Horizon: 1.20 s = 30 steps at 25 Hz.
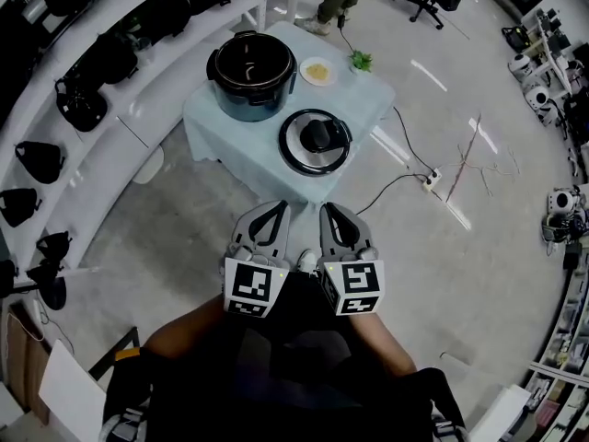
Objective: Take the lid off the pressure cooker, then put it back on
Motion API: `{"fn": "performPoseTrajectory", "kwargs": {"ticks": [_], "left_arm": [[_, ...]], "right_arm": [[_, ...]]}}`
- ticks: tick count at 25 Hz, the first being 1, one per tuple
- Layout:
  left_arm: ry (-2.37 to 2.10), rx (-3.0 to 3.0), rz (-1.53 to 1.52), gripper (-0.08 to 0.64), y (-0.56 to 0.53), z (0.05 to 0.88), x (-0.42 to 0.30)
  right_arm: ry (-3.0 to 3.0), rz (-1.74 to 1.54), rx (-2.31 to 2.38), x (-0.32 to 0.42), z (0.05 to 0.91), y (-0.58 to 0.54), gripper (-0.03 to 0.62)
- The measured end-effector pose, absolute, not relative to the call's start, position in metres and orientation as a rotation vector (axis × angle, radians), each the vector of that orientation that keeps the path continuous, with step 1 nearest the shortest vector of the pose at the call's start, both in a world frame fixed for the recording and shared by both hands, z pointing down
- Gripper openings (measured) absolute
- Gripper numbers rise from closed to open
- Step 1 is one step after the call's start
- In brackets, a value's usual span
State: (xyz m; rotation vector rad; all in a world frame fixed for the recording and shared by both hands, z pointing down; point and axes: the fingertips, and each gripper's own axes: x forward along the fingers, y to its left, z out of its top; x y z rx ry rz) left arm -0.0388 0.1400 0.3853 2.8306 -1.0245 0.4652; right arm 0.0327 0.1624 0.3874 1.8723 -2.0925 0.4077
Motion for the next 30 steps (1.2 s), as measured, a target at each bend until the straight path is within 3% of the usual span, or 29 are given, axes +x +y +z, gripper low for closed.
{"fn": "performPoseTrajectory", "kwargs": {"ticks": [30], "left_arm": [[-1.072, 2.843, 0.503, 0.008, 0.136, 0.383, -0.026]], "right_arm": [[-2.133, 0.435, 1.872, 0.050, 0.391, 0.159, 0.032]]}}
